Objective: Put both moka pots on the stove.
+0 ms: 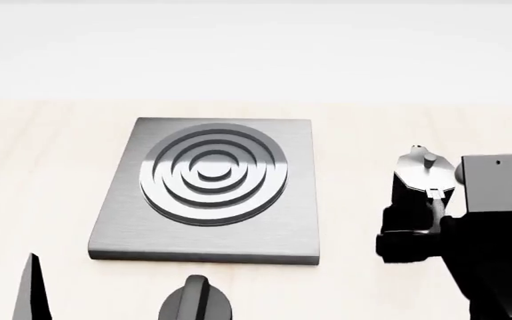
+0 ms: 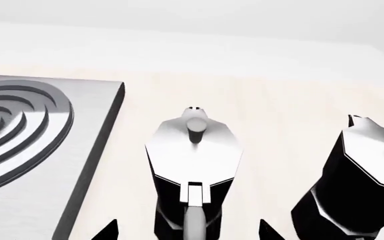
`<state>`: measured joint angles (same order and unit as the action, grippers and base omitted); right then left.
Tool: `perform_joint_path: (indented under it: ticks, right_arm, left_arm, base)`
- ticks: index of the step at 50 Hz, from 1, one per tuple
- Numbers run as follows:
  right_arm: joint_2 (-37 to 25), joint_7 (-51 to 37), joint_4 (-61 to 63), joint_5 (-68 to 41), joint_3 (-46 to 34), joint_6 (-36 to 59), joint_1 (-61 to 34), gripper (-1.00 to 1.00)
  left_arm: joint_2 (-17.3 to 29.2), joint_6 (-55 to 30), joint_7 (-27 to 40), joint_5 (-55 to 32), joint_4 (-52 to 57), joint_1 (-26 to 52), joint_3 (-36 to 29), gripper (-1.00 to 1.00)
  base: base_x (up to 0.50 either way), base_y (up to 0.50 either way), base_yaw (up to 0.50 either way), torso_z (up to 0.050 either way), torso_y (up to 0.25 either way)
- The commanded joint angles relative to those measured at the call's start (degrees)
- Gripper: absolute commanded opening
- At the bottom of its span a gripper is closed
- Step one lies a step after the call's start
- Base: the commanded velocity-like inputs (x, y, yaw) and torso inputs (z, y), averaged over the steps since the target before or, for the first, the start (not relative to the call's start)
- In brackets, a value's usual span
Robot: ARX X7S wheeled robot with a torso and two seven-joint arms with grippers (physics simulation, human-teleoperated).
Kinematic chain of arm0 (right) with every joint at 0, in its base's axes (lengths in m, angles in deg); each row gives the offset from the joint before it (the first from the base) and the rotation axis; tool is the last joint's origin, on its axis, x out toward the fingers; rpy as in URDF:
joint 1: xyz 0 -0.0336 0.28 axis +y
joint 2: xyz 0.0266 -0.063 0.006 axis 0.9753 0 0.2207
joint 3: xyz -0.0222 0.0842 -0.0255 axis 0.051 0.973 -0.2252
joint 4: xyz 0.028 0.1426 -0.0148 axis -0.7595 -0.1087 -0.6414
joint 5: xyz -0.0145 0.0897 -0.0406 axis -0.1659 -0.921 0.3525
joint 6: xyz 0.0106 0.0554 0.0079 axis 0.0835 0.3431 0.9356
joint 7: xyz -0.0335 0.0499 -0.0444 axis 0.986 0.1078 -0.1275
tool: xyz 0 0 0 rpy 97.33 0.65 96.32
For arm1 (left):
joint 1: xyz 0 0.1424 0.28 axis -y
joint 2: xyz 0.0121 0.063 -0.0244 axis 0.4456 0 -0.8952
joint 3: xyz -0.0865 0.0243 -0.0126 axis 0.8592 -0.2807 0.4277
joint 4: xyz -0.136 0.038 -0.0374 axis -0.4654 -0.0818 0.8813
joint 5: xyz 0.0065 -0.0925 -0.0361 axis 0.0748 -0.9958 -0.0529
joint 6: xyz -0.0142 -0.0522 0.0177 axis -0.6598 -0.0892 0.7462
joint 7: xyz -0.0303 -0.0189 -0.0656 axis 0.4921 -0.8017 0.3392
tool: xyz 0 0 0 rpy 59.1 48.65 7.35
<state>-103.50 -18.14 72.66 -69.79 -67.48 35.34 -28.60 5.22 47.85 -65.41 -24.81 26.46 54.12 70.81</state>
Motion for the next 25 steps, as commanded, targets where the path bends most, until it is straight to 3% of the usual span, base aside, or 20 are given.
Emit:
perform_joint_path:
  ticks: [1, 25]
  right_arm:
    - [0.30, 0.32, -1.98, 0.33, -0.31, -1.66, 0.51, 1.00]
    - [1.76, 1.54, -10.64, 1.82, -1.30, -7.22, 0.63, 1.00]
  left_arm:
    - [0.26, -0.01, 0.25, -0.20, 0.17, 0.03, -0.11, 1.00]
    - [0.54, 0.53, 0.66, 0.04, -0.50, 0.14, -0.76, 1.00]
  base:
    - [0.00, 0.00, 0.00, 0.000, 0.000]
    - [0.00, 0.00, 0.00, 0.000, 0.000]
